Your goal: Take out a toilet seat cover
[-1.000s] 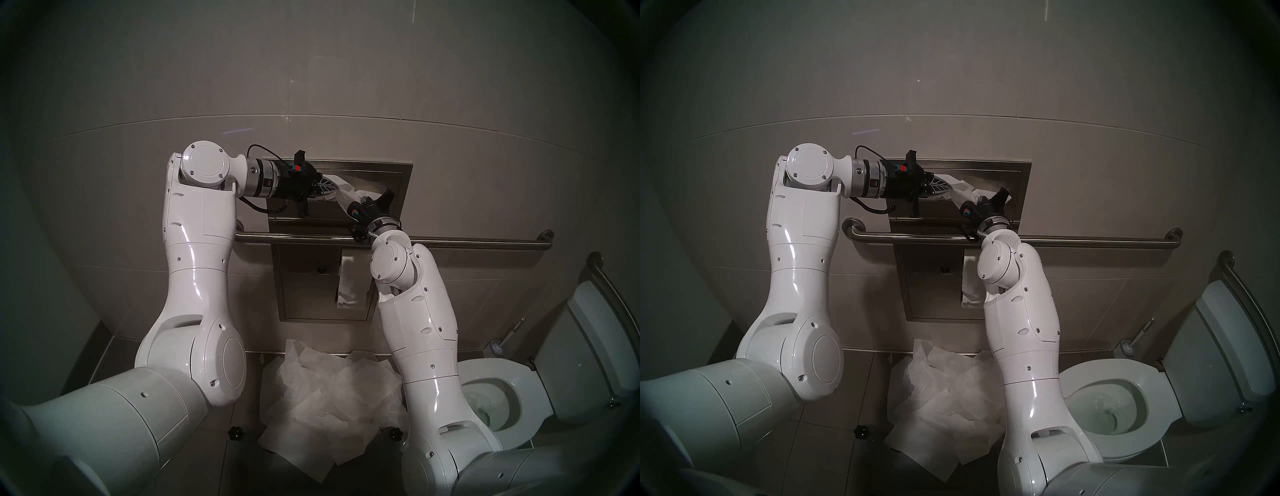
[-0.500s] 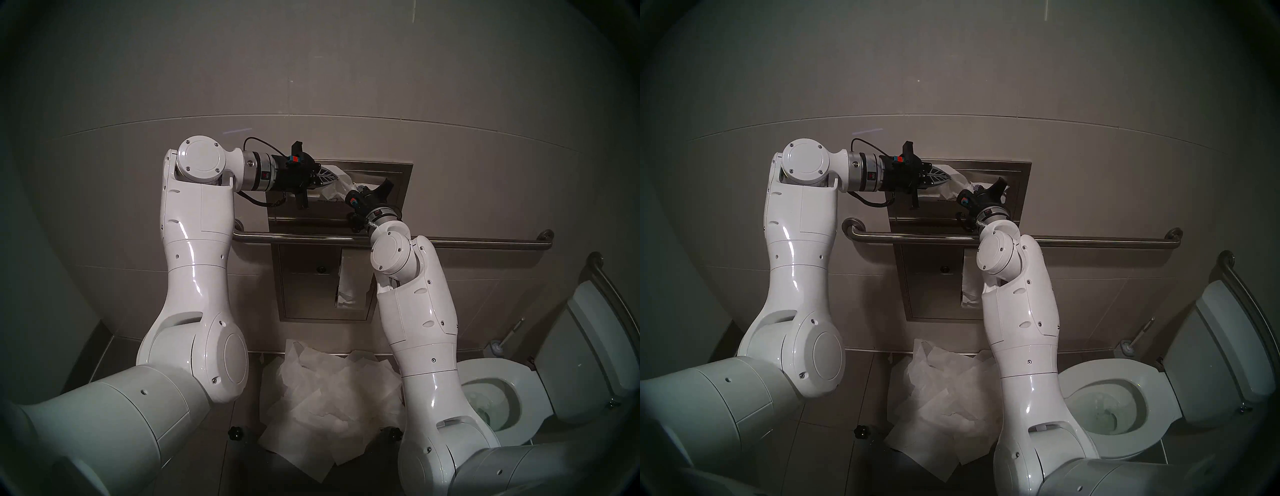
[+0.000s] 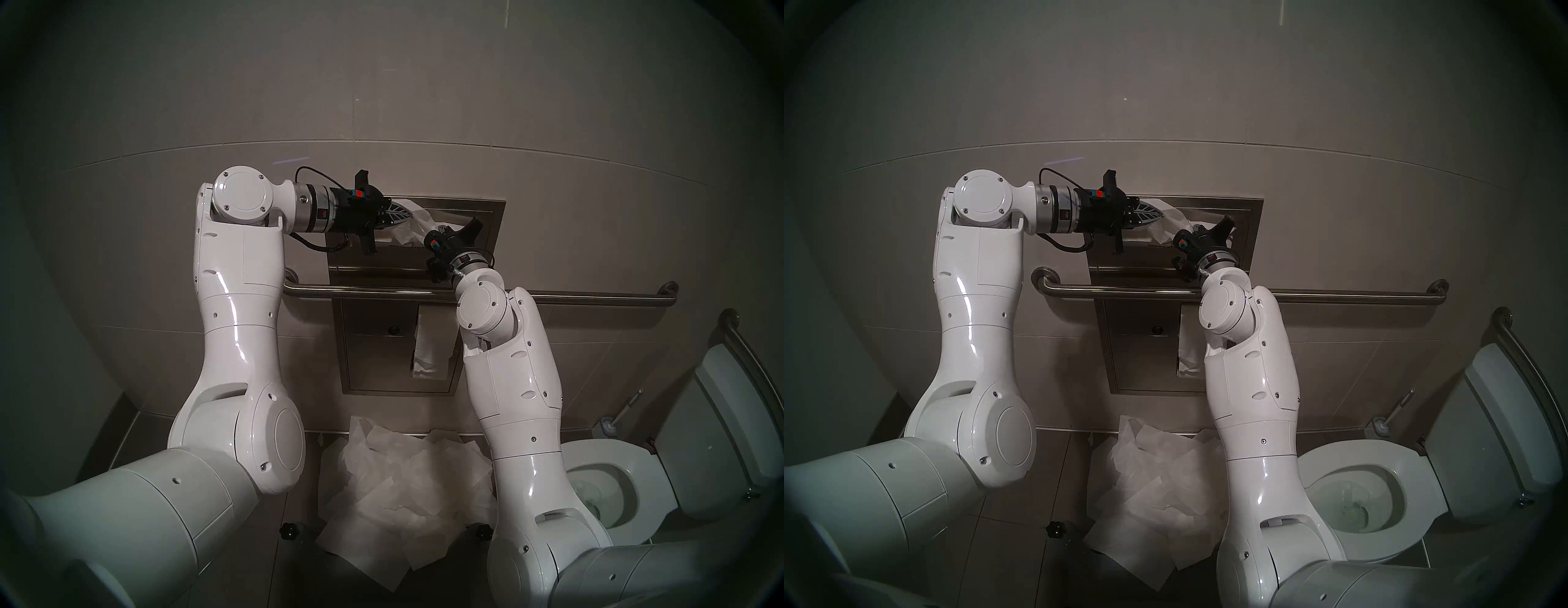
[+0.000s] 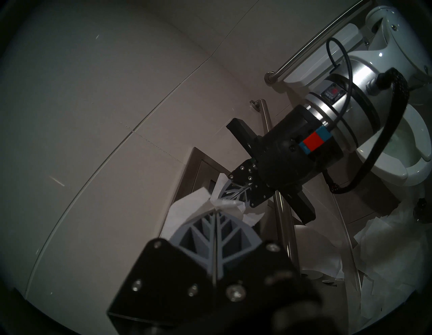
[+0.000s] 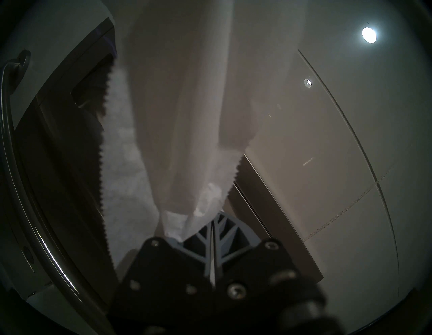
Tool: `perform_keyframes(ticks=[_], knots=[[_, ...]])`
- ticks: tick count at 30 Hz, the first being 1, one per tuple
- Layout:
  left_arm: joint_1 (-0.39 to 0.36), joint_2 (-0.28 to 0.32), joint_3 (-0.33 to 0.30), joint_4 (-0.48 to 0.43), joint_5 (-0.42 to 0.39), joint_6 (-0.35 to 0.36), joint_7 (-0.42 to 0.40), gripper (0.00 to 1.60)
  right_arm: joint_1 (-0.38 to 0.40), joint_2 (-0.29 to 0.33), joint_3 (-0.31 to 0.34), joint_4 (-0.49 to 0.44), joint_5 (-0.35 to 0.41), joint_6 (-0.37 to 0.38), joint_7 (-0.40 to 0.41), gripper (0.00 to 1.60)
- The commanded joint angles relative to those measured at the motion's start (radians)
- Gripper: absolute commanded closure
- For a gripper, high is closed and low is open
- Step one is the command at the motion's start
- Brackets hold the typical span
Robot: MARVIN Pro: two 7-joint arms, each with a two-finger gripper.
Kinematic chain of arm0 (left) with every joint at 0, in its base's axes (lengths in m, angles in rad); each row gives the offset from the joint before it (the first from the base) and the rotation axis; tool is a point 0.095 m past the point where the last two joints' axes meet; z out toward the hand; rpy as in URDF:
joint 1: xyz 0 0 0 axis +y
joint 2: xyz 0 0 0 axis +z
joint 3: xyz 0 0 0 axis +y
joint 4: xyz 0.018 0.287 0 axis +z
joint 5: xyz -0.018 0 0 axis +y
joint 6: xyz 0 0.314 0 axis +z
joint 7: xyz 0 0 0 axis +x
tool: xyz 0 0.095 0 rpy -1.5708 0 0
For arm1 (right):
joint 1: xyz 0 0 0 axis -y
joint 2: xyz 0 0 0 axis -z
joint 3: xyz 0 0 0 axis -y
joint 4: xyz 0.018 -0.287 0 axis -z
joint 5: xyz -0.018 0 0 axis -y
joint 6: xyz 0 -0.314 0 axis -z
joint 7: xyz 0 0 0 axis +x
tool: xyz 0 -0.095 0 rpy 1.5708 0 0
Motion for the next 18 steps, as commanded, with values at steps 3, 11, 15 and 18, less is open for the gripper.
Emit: perform_keyframes(ticks=[3, 11, 15, 18], knots=[[0.136, 0.026, -0.021, -0.134, -0.037, -0.013, -0.003, 1.60, -0.072, 0.051, -0.053, -0.042, 0.022, -0.022, -0.022, 1.60], [0.265, 0.051, -0.008, -0.239, -0.083, -0.045, -0.003, 1.60, -0.148, 0.089, -0.111, -0.077, 0.035, -0.053, -0.032, 1.60], [0.313, 0.068, 0.012, -0.304, -0.111, -0.062, -0.003, 1.60, -0.168, 0.097, -0.125, -0.105, 0.027, -0.069, -0.041, 1.60], [0.334, 0.078, 0.032, -0.339, -0.120, -0.077, -0.003, 1.60, -0.177, 0.100, -0.132, -0.133, 0.028, -0.079, -0.044, 1.60]])
